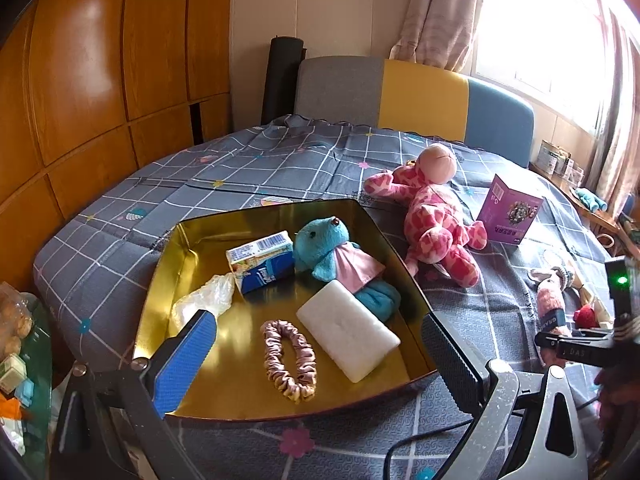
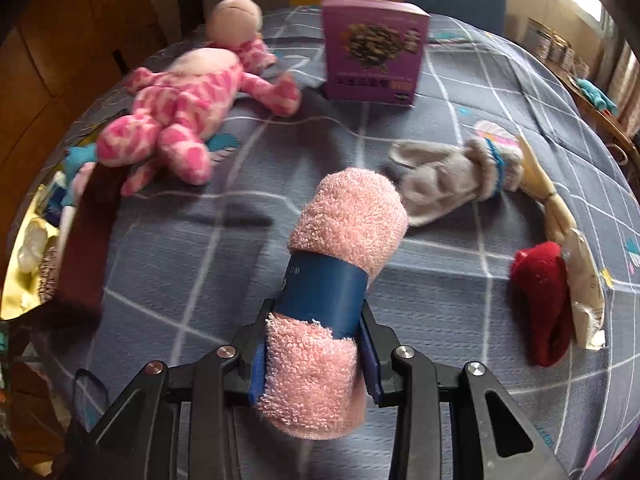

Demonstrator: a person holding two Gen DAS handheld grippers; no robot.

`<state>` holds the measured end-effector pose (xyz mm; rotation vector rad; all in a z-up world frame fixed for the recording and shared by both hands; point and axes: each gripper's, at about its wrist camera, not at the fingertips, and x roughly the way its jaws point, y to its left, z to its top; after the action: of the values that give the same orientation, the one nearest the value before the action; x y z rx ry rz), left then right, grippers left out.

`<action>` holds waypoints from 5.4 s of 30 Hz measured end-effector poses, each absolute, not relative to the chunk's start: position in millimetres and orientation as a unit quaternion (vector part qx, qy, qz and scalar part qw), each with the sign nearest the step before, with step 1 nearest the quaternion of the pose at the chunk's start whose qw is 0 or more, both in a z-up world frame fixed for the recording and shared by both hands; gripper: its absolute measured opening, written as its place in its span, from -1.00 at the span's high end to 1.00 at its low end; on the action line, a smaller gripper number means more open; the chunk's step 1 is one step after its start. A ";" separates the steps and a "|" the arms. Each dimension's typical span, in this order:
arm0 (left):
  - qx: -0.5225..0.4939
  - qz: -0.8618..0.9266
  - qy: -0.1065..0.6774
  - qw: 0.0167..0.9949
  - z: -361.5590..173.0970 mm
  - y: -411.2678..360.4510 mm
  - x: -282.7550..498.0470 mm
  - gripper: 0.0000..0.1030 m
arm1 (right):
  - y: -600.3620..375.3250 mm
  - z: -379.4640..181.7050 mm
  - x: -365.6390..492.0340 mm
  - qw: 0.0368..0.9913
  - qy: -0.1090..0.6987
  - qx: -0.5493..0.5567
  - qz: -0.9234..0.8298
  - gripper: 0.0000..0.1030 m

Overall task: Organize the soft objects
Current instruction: 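Carry the pink towel roll into the gold tray and open the right gripper, then withdraw both grippers from the tray back toward the pile of items, then grasp the grey knit glove with the left gripper while the right gripper grasps the white printed packet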

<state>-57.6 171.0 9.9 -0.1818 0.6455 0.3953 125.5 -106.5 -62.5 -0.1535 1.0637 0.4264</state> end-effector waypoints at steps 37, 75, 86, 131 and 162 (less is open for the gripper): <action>-0.173 0.311 0.297 0.886 15.6 293.7 -101.8 -0.99 | 190.3 -46.2 92.2 0.694 0.532 -0.060 0.481 0.05; -0.055 0.128 0.338 0.931 25.8 158.5 -30.3 -1.00 | -130.0 11.0 118.3 0.866 0.440 0.000 0.239 0.04; -0.054 0.032 0.358 0.932 24.6 108.5 16.9 -1.00 | -301.3 19.6 142.2 0.902 0.400 0.156 0.039 0.04; 0.207 -0.213 0.426 0.855 -67.9 -156.0 263.1 -0.96 | -358.2 -36.1 155.6 0.839 0.436 0.324 0.036 0.03; -0.052 -0.166 0.447 0.877 -43.0 -7.5 136.6 0.21 | -316.7 -16.8 192.8 0.852 0.479 0.194 0.087 -0.05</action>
<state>136.6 -7.5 -43.0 -0.1087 0.9331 -0.3470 192.8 -316.7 -16.8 0.4076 1.0087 0.1835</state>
